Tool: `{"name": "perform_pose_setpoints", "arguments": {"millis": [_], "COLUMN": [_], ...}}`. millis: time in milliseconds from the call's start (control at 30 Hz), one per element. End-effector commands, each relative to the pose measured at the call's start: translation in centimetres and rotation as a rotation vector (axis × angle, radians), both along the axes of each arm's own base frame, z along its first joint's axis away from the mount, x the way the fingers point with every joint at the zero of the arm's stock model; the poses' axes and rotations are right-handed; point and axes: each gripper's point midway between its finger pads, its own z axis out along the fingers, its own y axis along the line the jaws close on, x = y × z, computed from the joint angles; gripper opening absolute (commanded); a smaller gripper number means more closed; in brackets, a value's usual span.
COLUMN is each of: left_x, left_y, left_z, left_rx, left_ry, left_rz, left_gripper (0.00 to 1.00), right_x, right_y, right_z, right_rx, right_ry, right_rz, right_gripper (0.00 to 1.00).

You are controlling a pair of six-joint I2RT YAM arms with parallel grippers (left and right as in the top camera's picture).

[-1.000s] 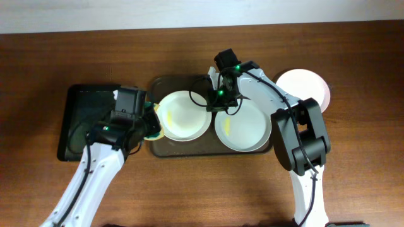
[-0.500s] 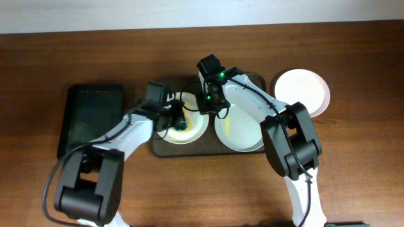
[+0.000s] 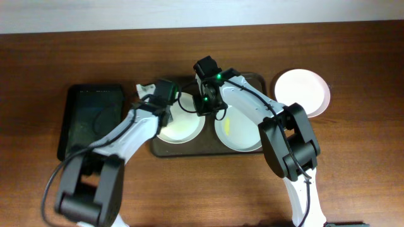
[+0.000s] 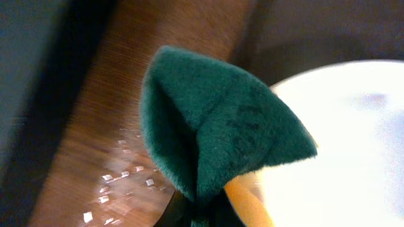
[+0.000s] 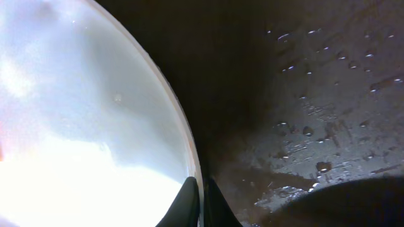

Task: Clean dirty plates on tray and stack at the side
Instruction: 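Scrub the cream plate with the sponge in the left gripper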

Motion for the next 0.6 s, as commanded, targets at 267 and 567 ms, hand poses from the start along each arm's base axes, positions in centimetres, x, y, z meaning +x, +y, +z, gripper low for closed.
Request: {"name": "perform_pose_setpoints", "arguments": {"millis": [267,567], "left_x": [-3.4,0.7], "left_y": [-0.7,-6.9], "left_z": [14.0,2.7], "left_rx": [-0.301,-0.455], "left_ry": [-0.210,0.011], "left_rz": [-0.058,-0.251], "left_gripper": [0.00,0.00], "right_x": [1.9,1.6], "right_y": [-0.4,-1.5], "right_z": [12.7,1.2], "right_rx": [-0.304,0.047], "right_ry": [-0.440,0.001], "right_rz": [0.087,0.002], "right_gripper": [0.04,0.04]}}
